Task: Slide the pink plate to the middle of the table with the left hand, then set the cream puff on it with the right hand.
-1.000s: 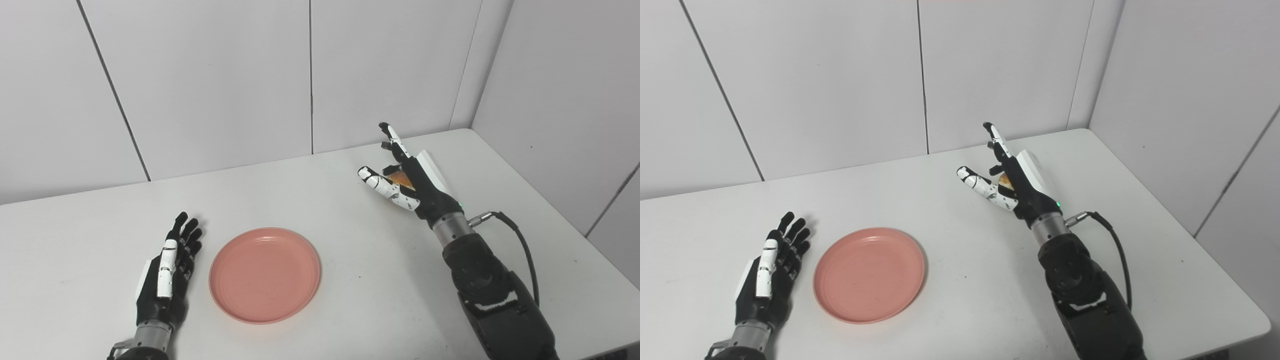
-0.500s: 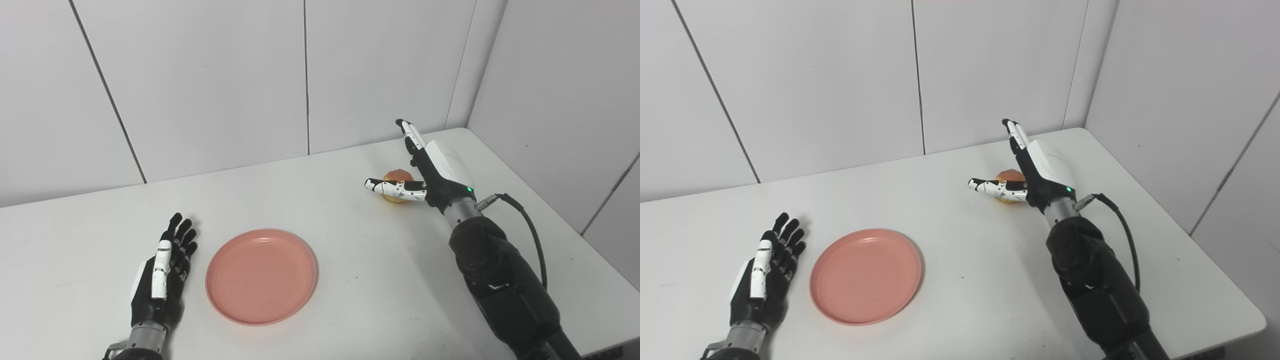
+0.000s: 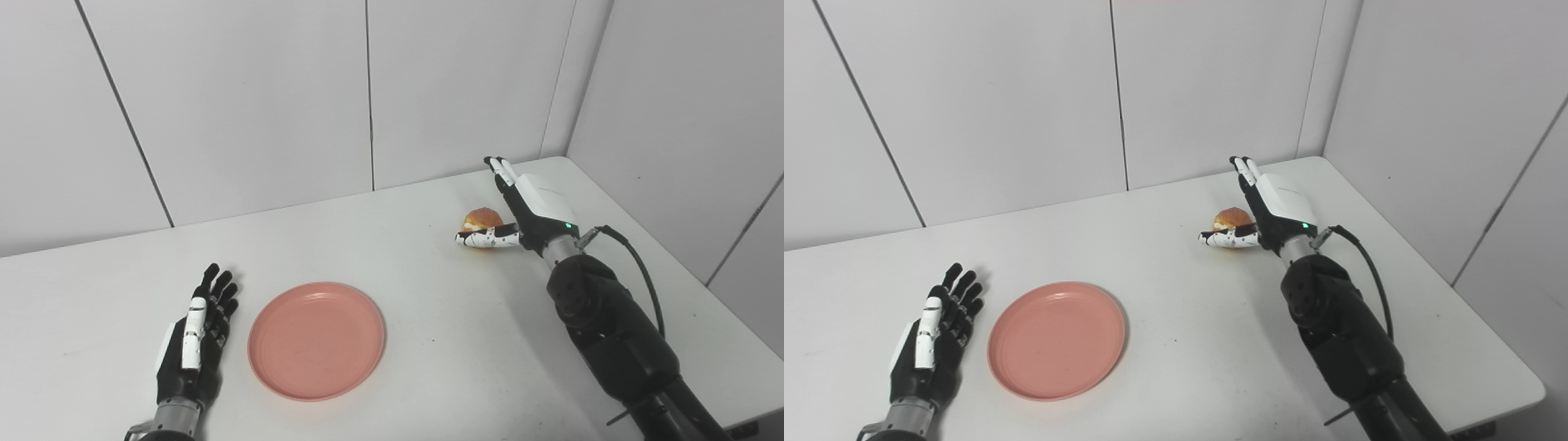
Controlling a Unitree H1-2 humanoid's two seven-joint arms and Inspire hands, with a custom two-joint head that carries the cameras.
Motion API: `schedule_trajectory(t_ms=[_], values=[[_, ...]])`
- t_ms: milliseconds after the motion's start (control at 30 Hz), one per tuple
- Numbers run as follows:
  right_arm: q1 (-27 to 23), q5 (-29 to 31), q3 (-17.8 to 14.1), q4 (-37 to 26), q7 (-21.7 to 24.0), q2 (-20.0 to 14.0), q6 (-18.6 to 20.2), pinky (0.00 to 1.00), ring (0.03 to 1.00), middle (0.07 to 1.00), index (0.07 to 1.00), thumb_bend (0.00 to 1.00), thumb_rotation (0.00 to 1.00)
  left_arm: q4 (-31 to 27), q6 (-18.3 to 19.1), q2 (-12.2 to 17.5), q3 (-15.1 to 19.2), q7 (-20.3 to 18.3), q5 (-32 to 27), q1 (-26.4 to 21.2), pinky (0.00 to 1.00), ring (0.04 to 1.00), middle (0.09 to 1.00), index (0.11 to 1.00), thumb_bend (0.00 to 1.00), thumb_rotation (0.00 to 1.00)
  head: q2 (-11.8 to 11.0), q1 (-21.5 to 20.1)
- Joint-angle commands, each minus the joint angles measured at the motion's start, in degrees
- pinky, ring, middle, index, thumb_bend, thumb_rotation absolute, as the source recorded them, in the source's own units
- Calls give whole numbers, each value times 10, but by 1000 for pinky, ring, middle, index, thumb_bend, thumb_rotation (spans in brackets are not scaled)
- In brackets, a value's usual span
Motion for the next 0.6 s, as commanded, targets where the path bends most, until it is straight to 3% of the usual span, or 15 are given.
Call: schedule_trajectory(t_ms=[0,567], values=[[-35,-6,-1,1,-3,-14,11,689,929,1000,981,887,485,35,10,11,4,-6,-1,57,1000,969,969,960,367,1000,3,0],[-86,-1,25,122,-15,-13,-2,730,914,1000,982,895,493,26,19,13,3,-9,-3,61,1000,974,977,971,366,1000,15,2]])
